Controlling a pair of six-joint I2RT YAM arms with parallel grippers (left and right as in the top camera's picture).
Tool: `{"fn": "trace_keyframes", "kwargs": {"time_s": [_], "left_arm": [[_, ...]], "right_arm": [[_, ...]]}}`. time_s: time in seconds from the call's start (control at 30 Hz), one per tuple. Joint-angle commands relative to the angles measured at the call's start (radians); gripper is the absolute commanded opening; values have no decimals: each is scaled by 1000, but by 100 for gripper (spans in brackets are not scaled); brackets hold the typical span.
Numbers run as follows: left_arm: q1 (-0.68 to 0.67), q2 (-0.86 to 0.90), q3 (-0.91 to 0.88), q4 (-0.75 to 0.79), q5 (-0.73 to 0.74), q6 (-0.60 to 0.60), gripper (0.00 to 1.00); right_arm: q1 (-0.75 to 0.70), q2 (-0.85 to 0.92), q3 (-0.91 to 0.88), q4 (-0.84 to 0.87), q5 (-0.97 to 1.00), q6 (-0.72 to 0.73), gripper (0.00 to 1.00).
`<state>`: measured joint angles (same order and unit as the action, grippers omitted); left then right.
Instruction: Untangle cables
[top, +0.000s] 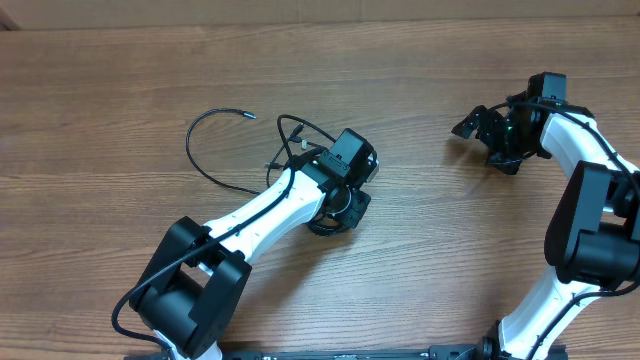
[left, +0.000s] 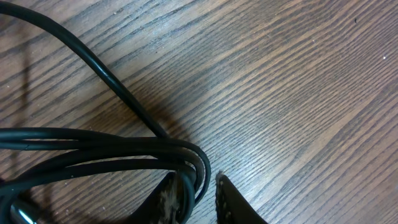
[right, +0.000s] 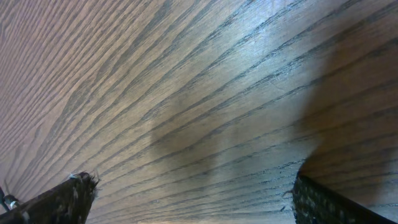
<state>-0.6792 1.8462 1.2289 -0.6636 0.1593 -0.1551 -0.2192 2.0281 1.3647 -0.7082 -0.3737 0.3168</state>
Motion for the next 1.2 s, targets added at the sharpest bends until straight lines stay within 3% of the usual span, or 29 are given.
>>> {"fn": "trace_keyframes", "kwargs": {"time_s": [0.0, 0.17, 0.4, 1.17], "left_arm": [[-2, -1, -17, 2, -22, -12, 19], [-2, 0, -17, -2, -111, -70, 25], [-2, 0, -17, -8, -111, -78, 19], [-2, 34, -23, 7, -115, -78, 20]], "right_arm": [[0, 14, -17, 1, 14, -4, 100], [0, 14, -17, 1, 14, -3, 100], [0, 14, -17, 1, 14, -4, 100], [0, 14, -17, 1, 14, -4, 100]]}}
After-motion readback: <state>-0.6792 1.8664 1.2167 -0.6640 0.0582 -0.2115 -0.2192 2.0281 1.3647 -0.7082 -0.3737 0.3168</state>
